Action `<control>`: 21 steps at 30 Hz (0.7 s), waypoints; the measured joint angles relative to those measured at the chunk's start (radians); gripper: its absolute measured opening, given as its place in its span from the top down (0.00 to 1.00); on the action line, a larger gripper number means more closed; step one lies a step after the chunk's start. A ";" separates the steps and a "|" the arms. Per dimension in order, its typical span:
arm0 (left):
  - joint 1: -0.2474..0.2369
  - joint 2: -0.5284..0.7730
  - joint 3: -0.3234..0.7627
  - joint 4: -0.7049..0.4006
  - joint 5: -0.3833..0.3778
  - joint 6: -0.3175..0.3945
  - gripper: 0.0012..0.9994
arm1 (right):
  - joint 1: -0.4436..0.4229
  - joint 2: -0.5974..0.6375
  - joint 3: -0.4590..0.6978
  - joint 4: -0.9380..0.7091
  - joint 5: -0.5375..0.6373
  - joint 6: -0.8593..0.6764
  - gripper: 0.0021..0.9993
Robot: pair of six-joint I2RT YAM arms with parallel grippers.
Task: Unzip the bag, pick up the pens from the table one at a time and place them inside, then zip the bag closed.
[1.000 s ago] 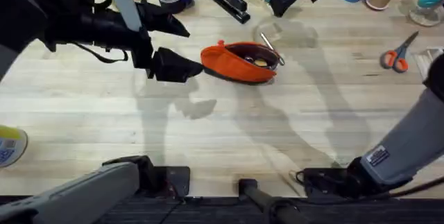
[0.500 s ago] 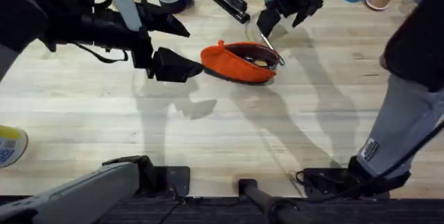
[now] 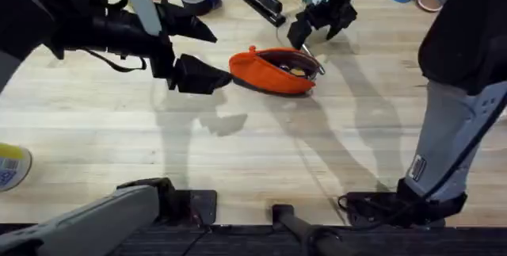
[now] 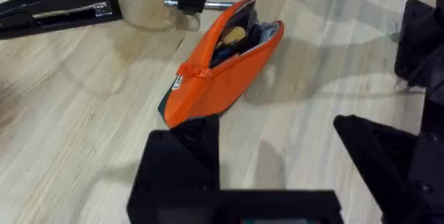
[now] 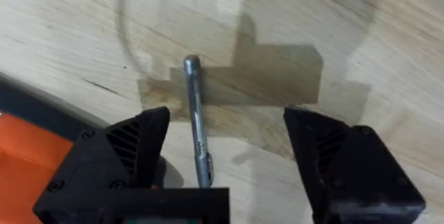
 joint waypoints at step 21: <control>0.000 0.000 0.000 -0.001 0.000 0.000 0.00 | 0.050 0.031 0.017 -0.042 0.012 0.071 0.96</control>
